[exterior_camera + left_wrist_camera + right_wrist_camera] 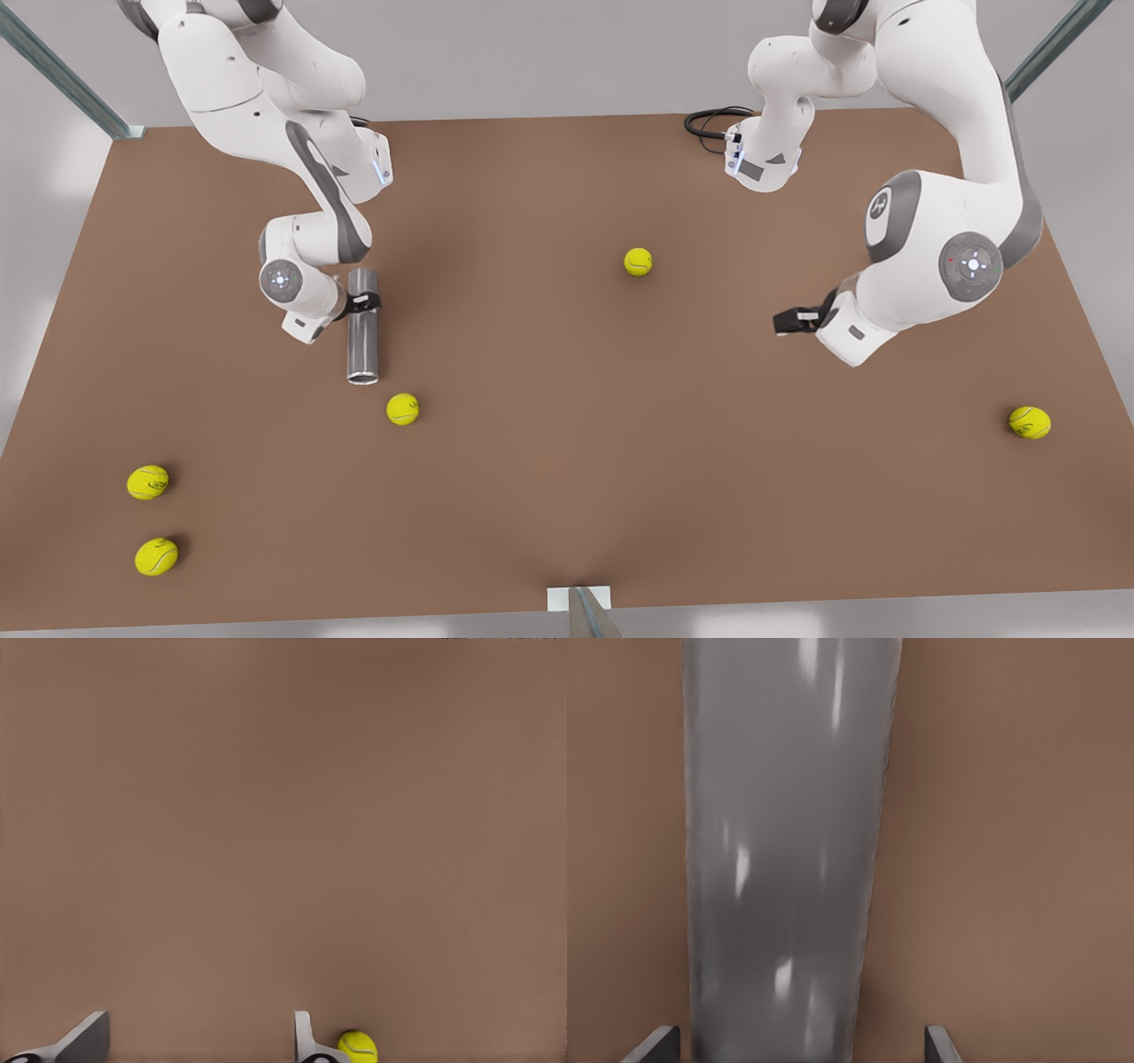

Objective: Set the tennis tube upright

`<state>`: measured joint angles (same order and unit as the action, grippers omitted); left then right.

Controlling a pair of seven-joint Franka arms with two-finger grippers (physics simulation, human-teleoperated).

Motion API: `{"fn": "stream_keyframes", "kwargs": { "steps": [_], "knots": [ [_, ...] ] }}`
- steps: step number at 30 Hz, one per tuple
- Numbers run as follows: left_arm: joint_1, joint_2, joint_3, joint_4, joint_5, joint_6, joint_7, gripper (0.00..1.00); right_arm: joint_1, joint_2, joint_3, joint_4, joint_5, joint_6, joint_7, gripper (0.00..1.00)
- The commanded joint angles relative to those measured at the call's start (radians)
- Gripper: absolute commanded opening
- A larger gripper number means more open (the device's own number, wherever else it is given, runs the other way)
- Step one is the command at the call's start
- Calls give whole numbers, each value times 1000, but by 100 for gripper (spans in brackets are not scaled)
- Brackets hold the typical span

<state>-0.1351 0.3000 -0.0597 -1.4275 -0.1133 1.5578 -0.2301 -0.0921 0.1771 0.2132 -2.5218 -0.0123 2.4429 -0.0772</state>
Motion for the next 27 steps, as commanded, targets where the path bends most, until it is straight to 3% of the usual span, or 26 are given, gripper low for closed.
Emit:
{"fn": "stream_keyframes", "kwargs": {
  "steps": [1,13,19,27],
  "knots": [
    [-1,1,1,-1,0,1,0,99,0,1,0,-2,0,1,1,100],
    [5,13,1,-4,6,-1,2,99,5,55,14,-25,2,65,2,100],
    [6,5,1,-2,9,-13,3,99,3,53,14,-26,2,71,1,79],
    [28,-1,5,9,11,-33,11,99,3,53,14,-26,2,71,1,76]
  ]
}}
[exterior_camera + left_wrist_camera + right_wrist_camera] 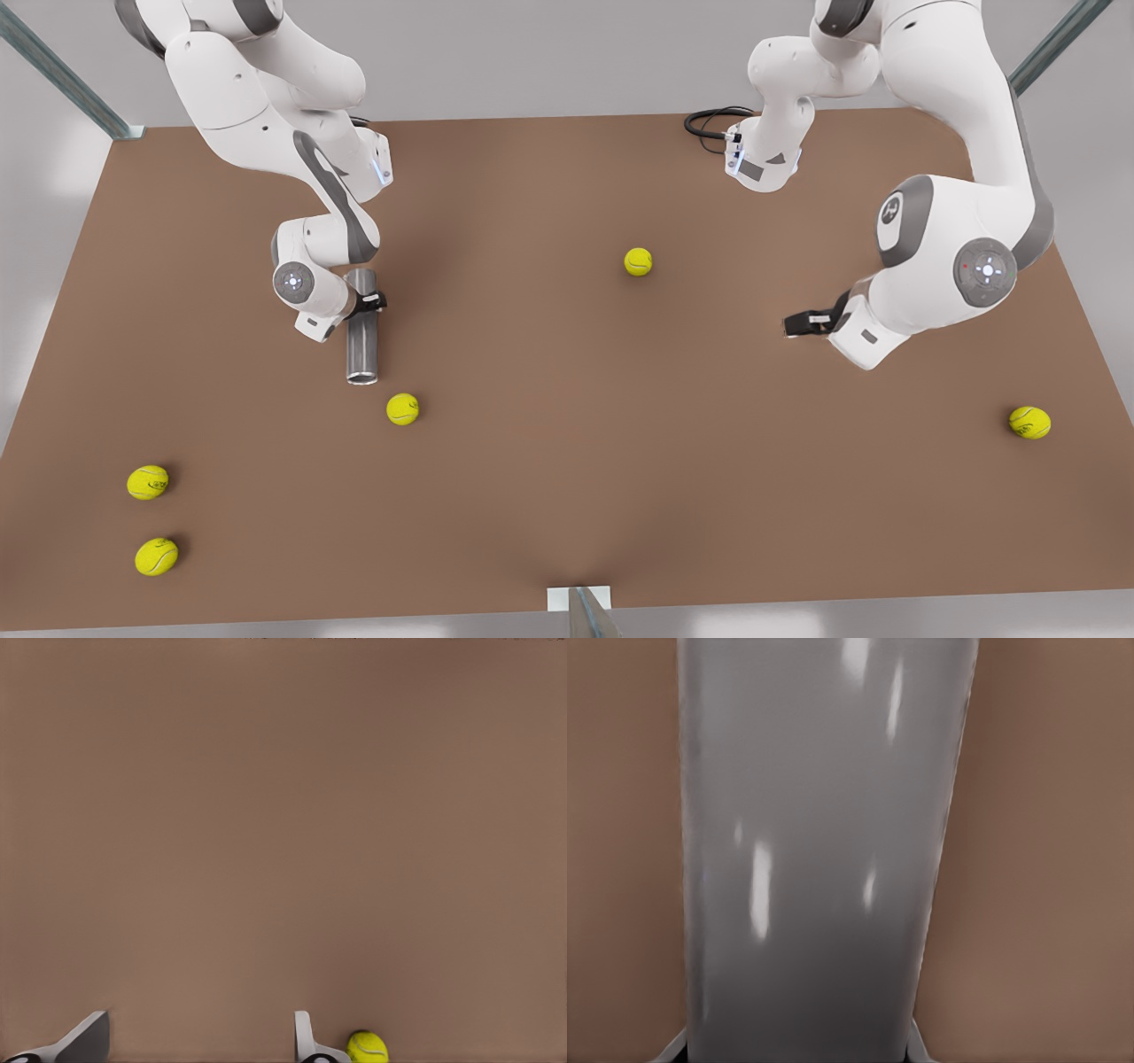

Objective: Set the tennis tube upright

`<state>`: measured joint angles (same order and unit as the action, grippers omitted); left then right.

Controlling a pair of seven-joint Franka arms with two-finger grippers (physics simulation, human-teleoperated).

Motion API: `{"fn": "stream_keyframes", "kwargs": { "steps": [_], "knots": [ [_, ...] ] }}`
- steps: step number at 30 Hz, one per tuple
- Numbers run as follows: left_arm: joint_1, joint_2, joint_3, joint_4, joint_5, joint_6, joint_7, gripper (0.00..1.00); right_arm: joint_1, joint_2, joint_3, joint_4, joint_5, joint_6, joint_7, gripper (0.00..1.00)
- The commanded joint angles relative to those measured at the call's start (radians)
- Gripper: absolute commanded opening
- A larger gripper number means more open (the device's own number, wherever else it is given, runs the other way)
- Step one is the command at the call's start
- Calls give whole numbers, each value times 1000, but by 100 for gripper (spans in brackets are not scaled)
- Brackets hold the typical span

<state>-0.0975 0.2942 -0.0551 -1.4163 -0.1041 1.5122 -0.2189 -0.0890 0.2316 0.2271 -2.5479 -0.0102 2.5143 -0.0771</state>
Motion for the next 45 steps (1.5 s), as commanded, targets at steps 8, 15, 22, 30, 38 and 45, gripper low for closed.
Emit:
{"fn": "stream_keyframes", "kwargs": {
  "steps": [8,15,22,30,38,45],
  "knots": [
    [12,-13,3,7,3,-44,0,99,0,0,0,0,-1,0,-1,74],
    [22,-15,4,13,3,-52,1,99,-3,-3,0,0,-2,-3,-4,72],
    [22,-15,3,14,1,-52,-2,99,-11,-43,2,2,-2,-34,-16,72],
    [22,-15,1,14,0,-52,0,99,-6,-146,21,11,-2,-92,-20,72],
    [13,-3,-3,5,-8,-53,-8,99,3,-132,113,235,-1,-247,-18,72],
    [9,-1,-2,2,-8,-26,-11,99,242,124,98,512,-14,-238,-4,72]
  ]
}}
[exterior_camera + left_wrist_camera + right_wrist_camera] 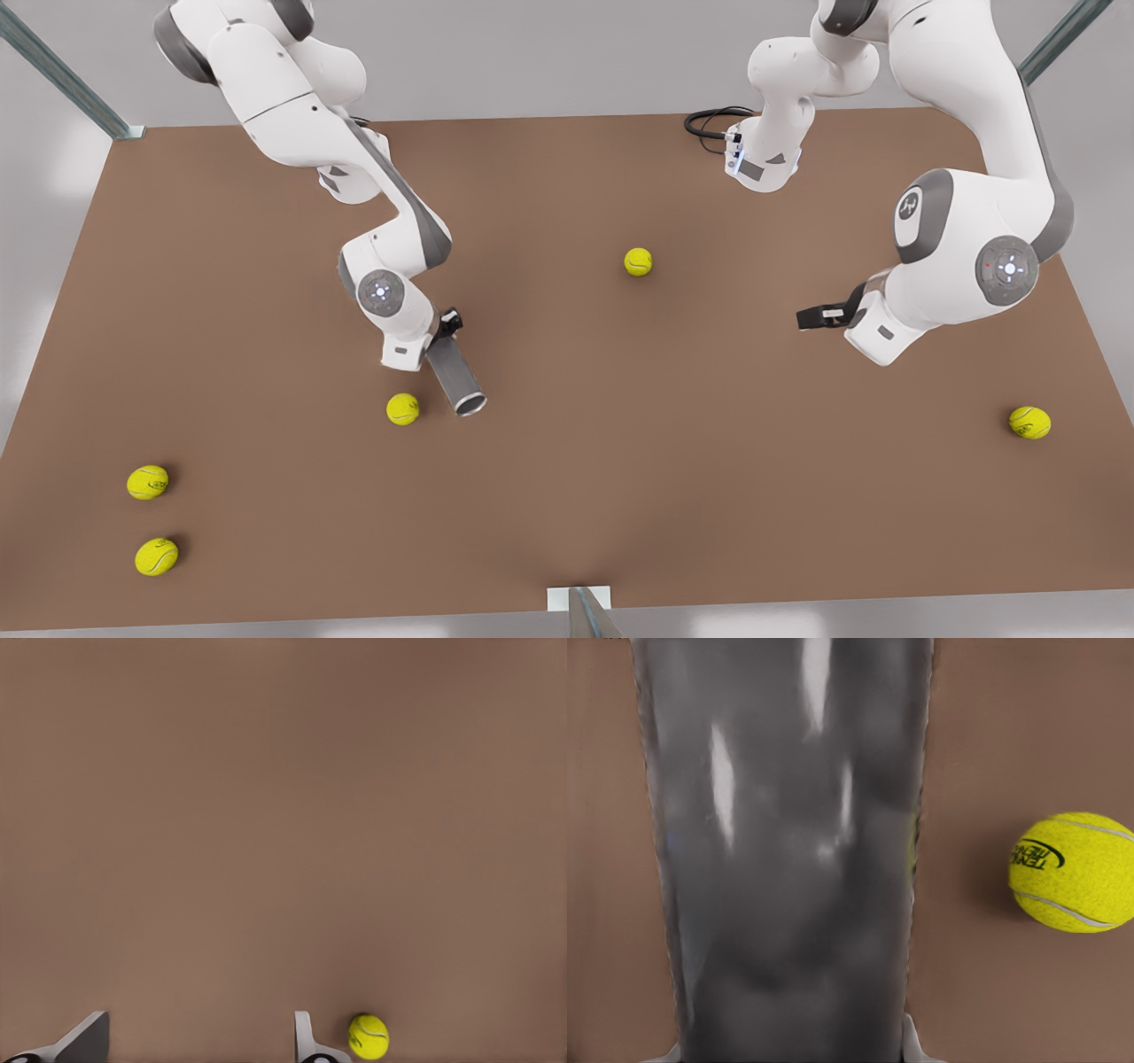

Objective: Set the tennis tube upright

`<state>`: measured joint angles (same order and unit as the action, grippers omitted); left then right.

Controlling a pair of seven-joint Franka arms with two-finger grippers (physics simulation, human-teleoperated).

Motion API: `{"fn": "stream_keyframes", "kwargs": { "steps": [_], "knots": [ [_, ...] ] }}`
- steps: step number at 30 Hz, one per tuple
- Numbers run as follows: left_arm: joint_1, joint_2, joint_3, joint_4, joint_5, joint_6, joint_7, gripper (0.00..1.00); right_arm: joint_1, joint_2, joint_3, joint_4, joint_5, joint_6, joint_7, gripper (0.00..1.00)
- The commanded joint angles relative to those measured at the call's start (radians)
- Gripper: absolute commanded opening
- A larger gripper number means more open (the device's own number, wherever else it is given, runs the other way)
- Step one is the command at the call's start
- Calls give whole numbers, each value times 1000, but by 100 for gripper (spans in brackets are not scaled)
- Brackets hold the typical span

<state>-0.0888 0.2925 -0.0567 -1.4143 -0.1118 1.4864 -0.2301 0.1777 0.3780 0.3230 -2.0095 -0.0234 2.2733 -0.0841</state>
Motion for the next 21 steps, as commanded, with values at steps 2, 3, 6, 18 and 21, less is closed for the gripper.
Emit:
{"fn": "stream_keyframes", "kwargs": {
  "steps": [2,3,6,18,21],
  "knots": [
    [0,0,0,0,0,0,0,99,120,38,-79,67,-13,-27,3,72],
    [0,4,-2,2,0,2,0,99,216,70,-145,135,-16,-70,4,72],
    [0,5,0,0,0,15,0,99,351,160,-197,273,-18,-89,3,72],
    [-2,20,-2,-2,-2,23,-2,99,654,513,-288,776,-269,-77,-183,72],
    [-3,25,-2,-2,-2,29,-3,99,655,552,-288,825,-319,-23,-382,72]
  ]
}}
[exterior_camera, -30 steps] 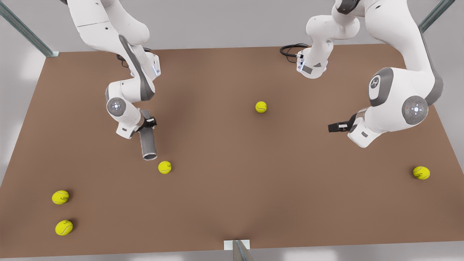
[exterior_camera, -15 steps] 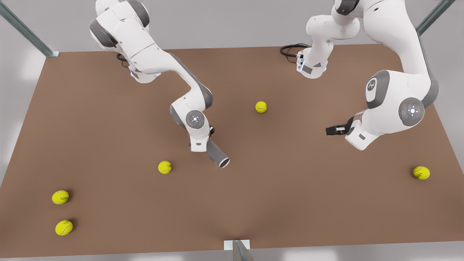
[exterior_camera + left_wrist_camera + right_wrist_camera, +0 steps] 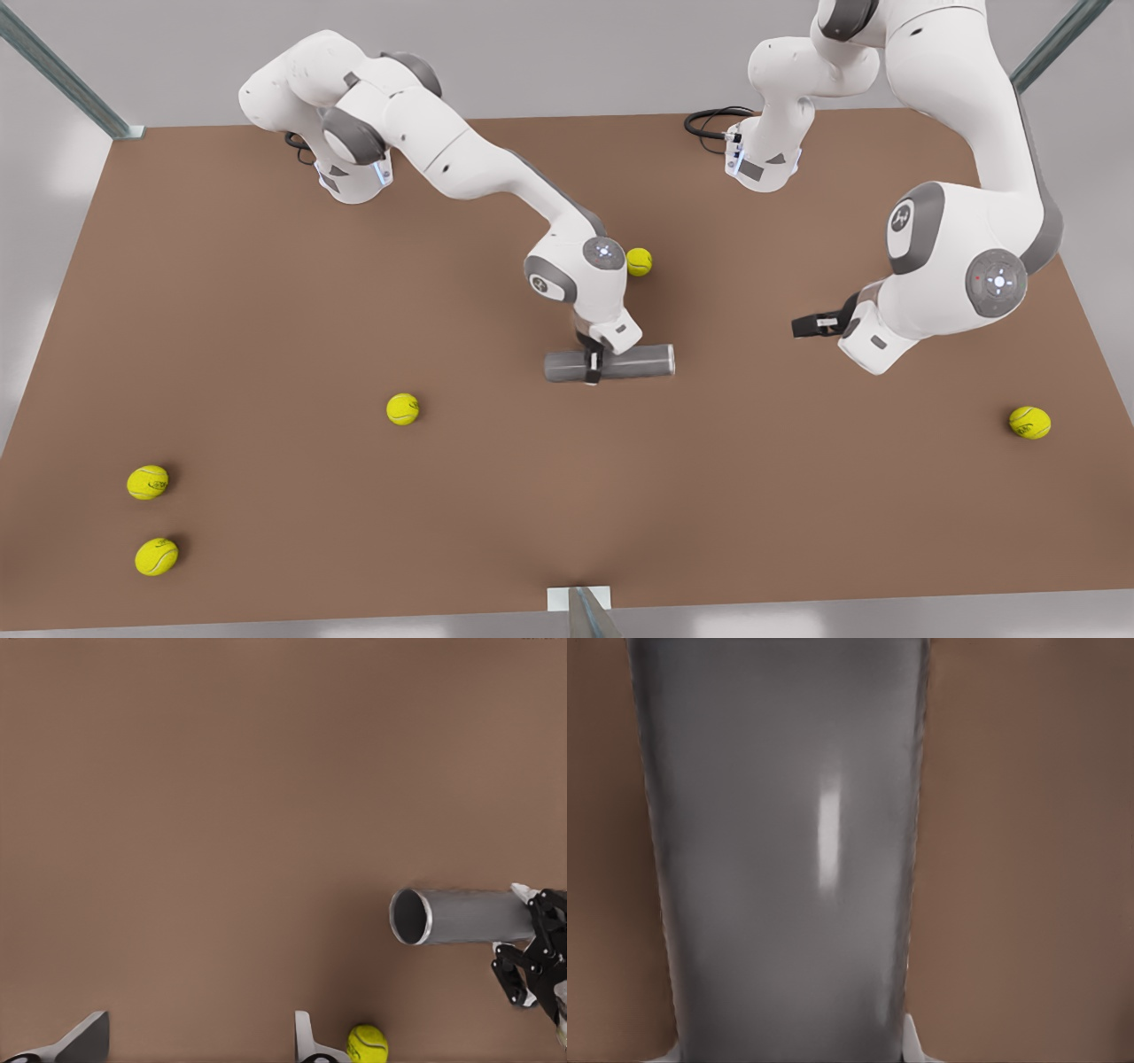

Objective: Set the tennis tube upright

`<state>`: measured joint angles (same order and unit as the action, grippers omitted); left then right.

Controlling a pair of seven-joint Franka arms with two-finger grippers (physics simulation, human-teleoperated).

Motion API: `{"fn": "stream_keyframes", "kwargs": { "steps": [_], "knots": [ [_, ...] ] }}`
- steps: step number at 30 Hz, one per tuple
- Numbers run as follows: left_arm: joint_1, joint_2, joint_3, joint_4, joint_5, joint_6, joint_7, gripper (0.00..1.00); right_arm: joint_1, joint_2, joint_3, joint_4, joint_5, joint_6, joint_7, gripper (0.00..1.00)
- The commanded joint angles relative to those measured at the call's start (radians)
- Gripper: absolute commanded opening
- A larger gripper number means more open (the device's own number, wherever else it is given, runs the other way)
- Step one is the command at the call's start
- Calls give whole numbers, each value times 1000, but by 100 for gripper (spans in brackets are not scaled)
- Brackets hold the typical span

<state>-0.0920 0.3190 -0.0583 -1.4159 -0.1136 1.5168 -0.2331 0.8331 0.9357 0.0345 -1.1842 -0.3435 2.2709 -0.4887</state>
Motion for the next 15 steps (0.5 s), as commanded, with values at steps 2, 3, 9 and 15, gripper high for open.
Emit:
{"fn": "stream_keyframes", "kwargs": {
  "steps": [2,3,9,15],
  "knots": [
    [0,0,0,0,0,-1,0,99,12,15,-1,2,-6,25,-53,72],
    [-2,0,0,-1,0,-1,0,99,14,31,-1,2,-8,39,-85,72],
    [-2,2,-2,-3,-1,5,0,99,37,72,-25,35,-29,36,-76,100],
    [9,-21,-2,-66,-120,65,-35,99,24,-34,-7,32,-20,-70,-105,100]
  ]
}}
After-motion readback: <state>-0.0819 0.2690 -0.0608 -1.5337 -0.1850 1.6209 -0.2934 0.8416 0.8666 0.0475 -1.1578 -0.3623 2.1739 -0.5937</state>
